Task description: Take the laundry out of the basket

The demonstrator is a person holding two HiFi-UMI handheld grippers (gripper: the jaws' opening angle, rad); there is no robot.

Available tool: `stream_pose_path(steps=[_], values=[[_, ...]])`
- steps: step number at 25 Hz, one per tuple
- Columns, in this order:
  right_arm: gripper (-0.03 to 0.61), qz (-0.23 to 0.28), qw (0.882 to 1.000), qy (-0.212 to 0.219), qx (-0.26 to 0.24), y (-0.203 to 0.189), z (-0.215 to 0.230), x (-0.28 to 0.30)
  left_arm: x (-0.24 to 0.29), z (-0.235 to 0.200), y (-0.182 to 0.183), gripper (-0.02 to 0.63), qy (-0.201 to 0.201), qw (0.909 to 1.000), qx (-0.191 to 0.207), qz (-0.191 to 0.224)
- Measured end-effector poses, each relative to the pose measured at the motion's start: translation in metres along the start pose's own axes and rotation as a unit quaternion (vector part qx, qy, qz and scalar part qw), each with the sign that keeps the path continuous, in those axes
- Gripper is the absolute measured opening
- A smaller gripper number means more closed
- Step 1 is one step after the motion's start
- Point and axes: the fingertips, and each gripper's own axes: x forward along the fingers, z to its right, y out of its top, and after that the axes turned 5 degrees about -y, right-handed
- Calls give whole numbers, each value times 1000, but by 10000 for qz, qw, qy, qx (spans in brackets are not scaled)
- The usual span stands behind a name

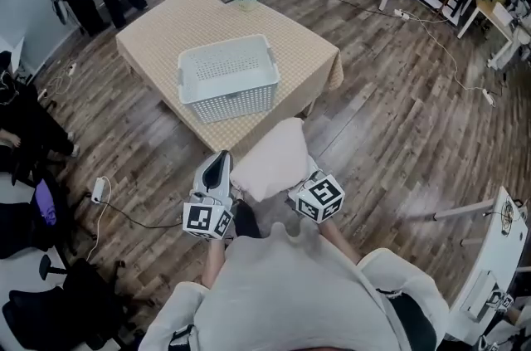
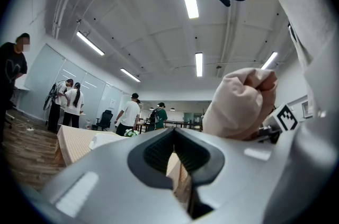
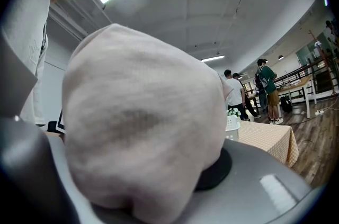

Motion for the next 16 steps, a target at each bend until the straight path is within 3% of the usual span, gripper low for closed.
stream_pose_path(steps=[16], values=[[172, -29, 9999, -97, -30, -4, -4, -5, -10, 4, 5, 9, -33, 10000, 24, 37]])
